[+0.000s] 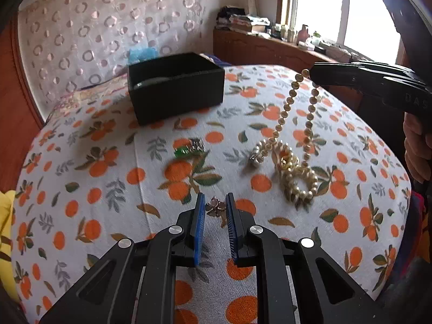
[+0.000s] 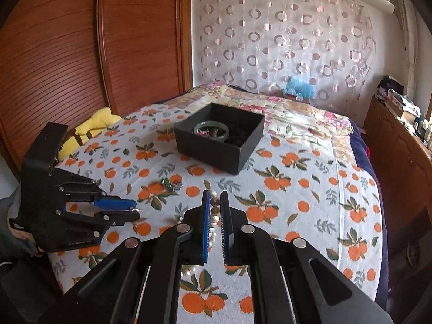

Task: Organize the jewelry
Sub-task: 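Lift the pearl necklace with the right gripper while the left grasps the small flower brooch, then carry the necklace into the box with the right gripper while the left carries the brooch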

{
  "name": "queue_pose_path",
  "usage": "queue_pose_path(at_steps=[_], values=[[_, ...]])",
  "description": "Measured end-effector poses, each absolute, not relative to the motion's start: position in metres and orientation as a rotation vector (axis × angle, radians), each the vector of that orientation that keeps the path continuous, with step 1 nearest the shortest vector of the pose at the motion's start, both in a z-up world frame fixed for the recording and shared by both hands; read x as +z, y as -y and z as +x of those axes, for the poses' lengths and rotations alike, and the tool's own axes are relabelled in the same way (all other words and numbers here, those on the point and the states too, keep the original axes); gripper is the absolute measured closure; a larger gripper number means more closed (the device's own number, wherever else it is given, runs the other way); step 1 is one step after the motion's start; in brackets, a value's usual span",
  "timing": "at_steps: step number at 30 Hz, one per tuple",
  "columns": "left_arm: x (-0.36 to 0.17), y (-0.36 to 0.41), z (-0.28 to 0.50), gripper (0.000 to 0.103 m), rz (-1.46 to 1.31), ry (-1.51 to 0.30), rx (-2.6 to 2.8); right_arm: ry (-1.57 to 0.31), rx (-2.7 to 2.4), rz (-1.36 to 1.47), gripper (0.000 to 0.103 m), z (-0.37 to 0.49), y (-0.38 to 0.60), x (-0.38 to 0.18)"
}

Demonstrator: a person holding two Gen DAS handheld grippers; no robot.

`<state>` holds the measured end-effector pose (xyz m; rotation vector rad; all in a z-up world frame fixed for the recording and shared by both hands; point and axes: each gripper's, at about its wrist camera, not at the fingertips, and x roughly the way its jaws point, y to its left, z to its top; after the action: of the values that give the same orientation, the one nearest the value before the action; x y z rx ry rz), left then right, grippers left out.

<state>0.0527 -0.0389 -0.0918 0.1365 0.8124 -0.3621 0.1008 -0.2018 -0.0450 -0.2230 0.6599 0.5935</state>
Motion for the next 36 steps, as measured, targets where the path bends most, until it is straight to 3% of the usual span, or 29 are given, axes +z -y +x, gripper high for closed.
queue_pose_path(at_steps=[21,36], values=[[-0.029,0.02,0.065,0.089,0.088,-0.669,-0.322,-0.493,0.577,-0.232,0.095,0.115,0.192,0.046],[-0.009,0.01,0.092,0.089,0.076,-0.625,-0.282,-0.457,0.546,-0.229,0.095,0.152,0.182,0.077]])
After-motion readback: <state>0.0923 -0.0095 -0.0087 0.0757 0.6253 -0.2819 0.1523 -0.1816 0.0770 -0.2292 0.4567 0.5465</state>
